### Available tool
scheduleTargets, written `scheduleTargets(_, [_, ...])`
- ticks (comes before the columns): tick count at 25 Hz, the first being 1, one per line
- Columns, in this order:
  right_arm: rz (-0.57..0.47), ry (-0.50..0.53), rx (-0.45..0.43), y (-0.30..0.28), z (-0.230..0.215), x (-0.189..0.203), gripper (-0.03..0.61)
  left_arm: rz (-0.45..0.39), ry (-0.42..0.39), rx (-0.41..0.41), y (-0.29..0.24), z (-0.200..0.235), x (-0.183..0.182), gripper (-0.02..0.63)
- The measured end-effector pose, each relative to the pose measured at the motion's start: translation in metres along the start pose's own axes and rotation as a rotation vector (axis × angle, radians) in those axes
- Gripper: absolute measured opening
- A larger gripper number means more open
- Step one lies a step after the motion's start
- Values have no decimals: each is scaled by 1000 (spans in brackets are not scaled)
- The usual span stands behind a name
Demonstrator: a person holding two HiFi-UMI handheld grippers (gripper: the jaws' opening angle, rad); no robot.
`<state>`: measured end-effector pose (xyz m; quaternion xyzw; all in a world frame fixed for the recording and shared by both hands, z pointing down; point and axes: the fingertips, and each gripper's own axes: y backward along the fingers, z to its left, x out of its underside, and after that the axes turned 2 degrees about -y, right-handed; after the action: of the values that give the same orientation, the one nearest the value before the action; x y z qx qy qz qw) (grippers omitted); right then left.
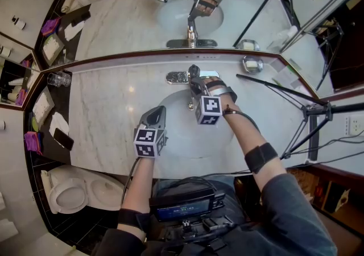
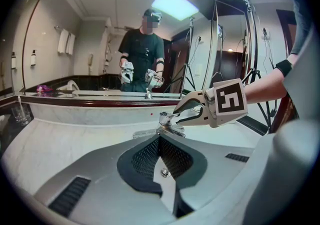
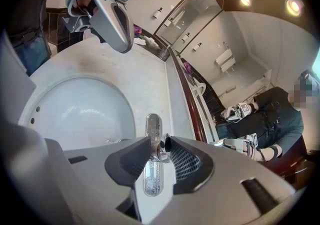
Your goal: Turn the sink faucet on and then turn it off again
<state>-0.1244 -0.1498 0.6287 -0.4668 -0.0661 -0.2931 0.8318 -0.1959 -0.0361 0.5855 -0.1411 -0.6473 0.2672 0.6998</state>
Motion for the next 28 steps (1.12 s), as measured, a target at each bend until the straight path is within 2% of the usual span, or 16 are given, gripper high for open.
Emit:
scheduleTargets(6, [12, 0, -39, -5, 24, 3, 117, 0, 4, -4, 0, 1, 1, 3])
scheduleTargets(21, [15, -6, -12, -6, 24, 3, 115, 4, 5, -32, 9, 7, 7, 3])
scheduleTargets(28, [16, -144, 33, 10, 24, 6, 107, -7, 7, -43, 17, 11, 8, 3])
